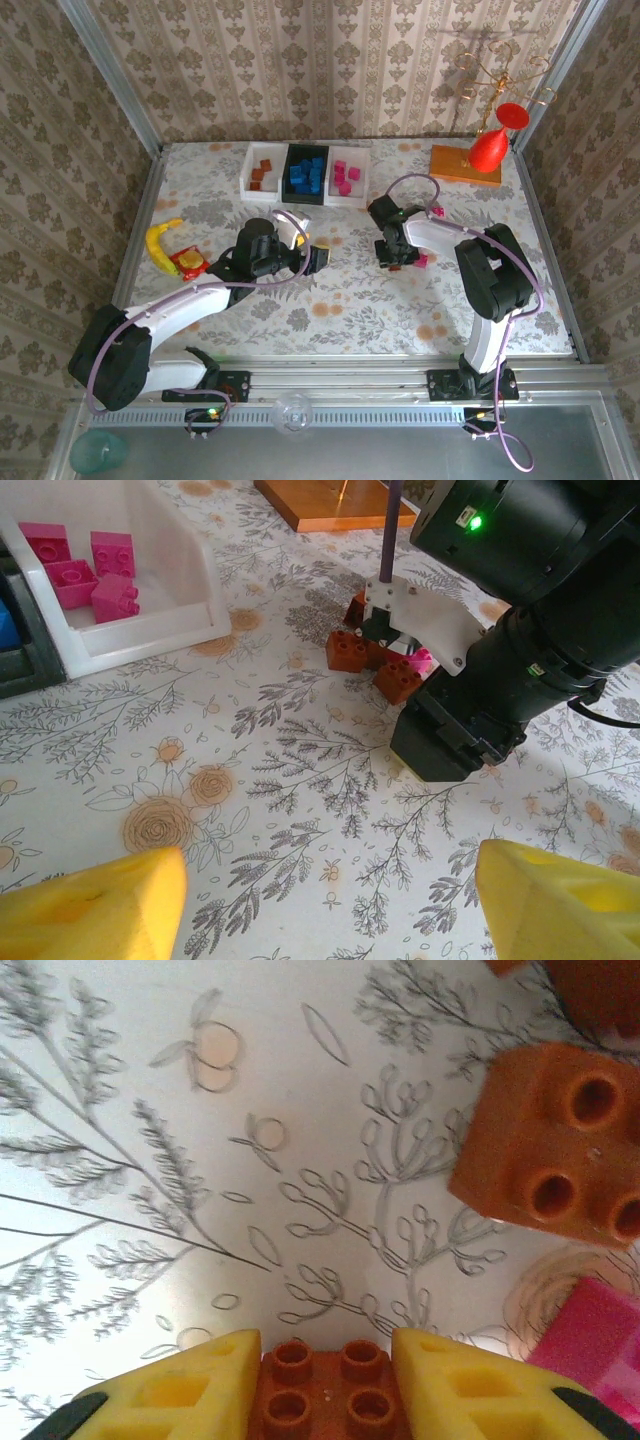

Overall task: Sort the legos into containers by color
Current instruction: Pick up the lego from the center of the table, then place the lego in the container.

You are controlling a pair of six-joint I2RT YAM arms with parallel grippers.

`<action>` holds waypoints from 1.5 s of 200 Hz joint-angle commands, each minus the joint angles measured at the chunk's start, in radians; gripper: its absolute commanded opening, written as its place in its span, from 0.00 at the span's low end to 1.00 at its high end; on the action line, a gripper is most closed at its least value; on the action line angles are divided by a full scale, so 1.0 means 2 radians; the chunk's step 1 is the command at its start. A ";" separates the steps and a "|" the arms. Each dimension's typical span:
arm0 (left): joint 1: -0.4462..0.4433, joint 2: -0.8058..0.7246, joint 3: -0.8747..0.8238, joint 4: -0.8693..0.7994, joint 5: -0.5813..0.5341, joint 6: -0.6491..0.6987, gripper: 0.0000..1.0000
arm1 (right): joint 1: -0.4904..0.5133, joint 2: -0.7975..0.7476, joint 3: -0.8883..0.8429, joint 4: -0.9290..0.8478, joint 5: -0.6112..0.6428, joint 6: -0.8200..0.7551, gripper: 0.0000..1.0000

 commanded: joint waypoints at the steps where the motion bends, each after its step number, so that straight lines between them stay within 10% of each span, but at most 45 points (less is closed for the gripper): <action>1: 0.003 -0.019 -0.006 -0.005 -0.019 0.002 0.77 | 0.025 -0.029 0.008 0.043 -0.029 0.008 0.36; 87: 0.083 -0.106 -0.080 0.018 -0.141 -0.054 0.79 | 0.086 0.097 0.222 0.221 -0.157 0.075 0.31; 223: 0.096 -0.171 -0.115 0.017 -0.232 -0.050 0.80 | 0.084 0.402 0.622 0.290 -0.085 0.075 0.30; 300: 0.096 -0.166 -0.112 0.025 -0.207 -0.052 0.80 | 0.062 0.457 0.764 0.232 -0.115 0.045 0.61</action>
